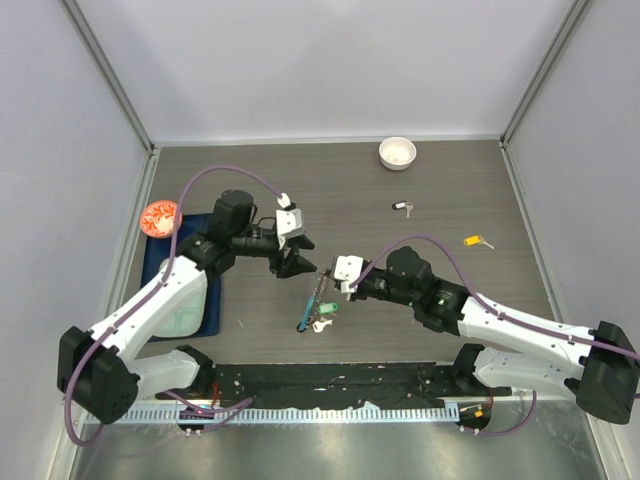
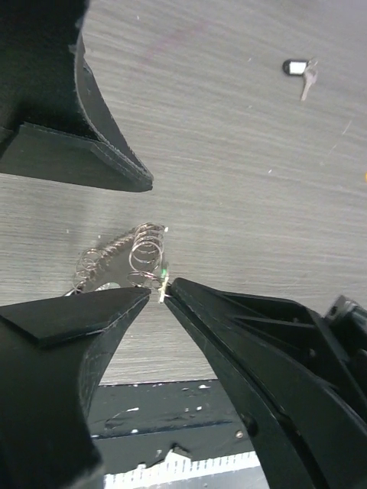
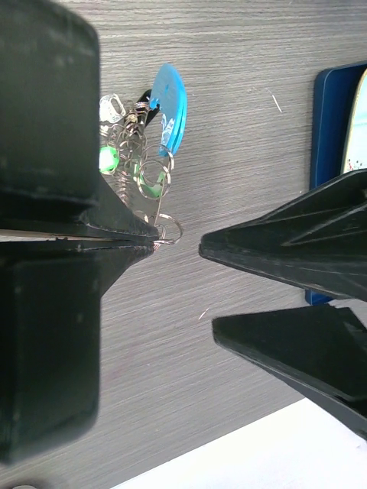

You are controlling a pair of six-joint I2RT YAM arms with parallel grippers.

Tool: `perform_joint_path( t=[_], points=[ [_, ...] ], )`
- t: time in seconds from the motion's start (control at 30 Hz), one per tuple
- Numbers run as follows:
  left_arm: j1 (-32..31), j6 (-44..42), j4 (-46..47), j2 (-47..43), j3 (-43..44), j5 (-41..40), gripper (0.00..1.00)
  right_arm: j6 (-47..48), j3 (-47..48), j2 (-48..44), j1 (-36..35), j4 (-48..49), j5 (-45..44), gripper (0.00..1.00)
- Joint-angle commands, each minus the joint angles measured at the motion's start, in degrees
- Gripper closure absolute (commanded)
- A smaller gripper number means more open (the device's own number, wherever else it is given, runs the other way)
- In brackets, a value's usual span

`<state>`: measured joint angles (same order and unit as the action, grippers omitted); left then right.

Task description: Put the keys on the keyring

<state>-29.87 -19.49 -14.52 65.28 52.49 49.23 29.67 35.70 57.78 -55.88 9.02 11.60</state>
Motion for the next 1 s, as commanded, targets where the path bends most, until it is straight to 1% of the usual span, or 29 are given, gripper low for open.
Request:
perform_joint_path(
  t=[0.0,0.07,0.13,0.53,0.63,0.73,0.8,0.83,0.87,0.9,0.93,0.97],
  points=[
    [0.2,-7.1,-10.0,3.7,4.1,4.2,0.44,0.3,1.2,-1.6,-0.3,2.1,0.4,0.99],
    [0.2,-7.1,-10.7,4.7,4.5,4.9,0.47,0.3,1.2,-1.6,-0.3,2.3,0.3,0.99],
    [0.2,-7.2,-10.8,5.6,4.2,5.3,0.48,0.2,1.2,-1.5,-0.3,2.5,0.2,0.99],
    [-0.8,-3.5,-5.0,6.9,2.0,4.5,0.51,-0.1,0.9,-1.4,-0.2,3.1,0.4,0.99],
    [-1.2,-2.1,-3.3,7.6,2.1,4.3,0.53,-0.1,0.9,-1.4,-0.3,3.2,0.4,0.99],
    [-1.6,-1.3,-2.8,7.9,2.3,4.2,0.58,-0.2,0.9,-1.5,-0.3,3.3,0.5,0.99],
    [-1.9,-0.7,-2.8,7.8,2.1,4.2,0.65,-0.3,0.8,-1.6,-0.3,3.5,0.4,0.99],
    [-2.3,-0.6,-2.7,7.7,2.0,4.3,0.71,-0.3,0.7,-1.6,-0.3,3.5,0.4,0.99],
    [-2.4,-0.5,-2.8,7.6,1.8,4.0,0.76,-0.3,0.6,-1.7,-0.3,3.6,0.3,0.99],
    [-2.5,0.1,-2.8,7.1,1.4,3.8,0.81,-0.3,0.6,-1.8,-0.3,3.6,-0.1,0.99],
    [-2.6,0.3,-2.8,6.5,1.2,3.5,0.92,-0.3,0.5,-1.9,-0.3,3.6,-0.3,0.99],
    [-2.6,0.9,-2.7,5.4,0.6,2.7,0.97,-0.3,0.3,-2.1,-0.3,3.6,-0.6,0.99]
  ],
)
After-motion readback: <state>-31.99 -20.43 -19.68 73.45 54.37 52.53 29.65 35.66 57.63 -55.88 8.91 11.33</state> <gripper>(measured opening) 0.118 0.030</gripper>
